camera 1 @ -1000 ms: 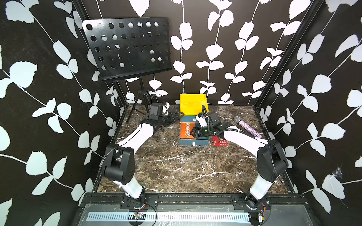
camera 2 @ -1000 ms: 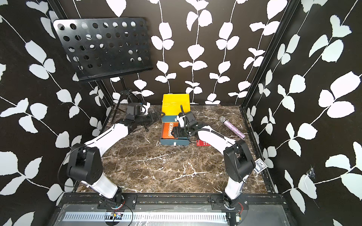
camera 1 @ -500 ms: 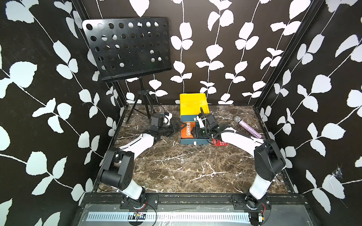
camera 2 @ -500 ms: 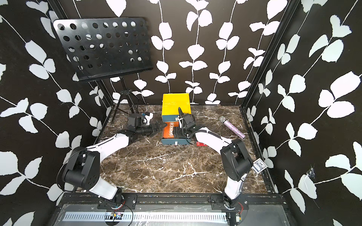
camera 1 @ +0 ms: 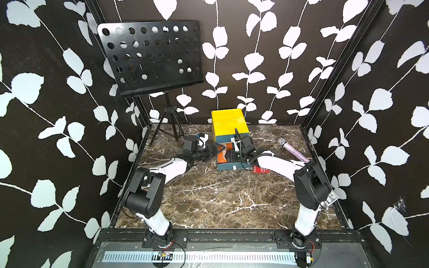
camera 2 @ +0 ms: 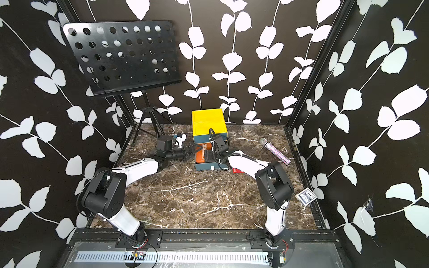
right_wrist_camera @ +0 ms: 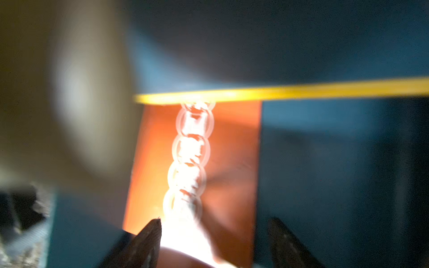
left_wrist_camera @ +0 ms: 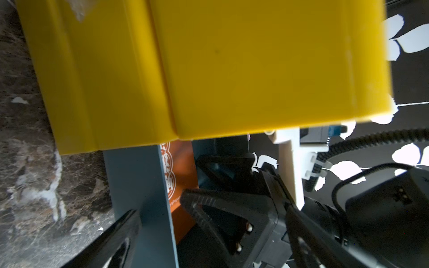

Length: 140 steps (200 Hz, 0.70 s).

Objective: Take the postcards out of the drawer
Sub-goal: Pick up the postcards from the drawer.

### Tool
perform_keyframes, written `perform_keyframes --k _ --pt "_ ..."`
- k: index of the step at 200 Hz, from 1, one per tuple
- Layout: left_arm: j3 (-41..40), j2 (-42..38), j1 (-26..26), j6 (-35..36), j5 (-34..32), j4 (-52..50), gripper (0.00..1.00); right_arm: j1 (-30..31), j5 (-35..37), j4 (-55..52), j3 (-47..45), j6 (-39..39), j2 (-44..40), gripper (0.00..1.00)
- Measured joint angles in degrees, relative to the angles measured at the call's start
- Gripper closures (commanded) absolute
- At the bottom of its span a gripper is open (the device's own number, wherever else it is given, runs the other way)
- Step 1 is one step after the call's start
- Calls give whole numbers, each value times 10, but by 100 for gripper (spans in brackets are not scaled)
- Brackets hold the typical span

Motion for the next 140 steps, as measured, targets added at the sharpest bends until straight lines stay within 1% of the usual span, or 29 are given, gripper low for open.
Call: perform_keyframes --k 37,75,140 --pt "0 0 3 -3 -10 2 1 -9 -39 55 0 27 17 30" --pt "0 1 5 -3 -18 2 1 -18 -66 89 -5 55 20 31" --pt "0 5 6 -4 -21 -4 1 -28 -96 144 -44 86 -1 34"
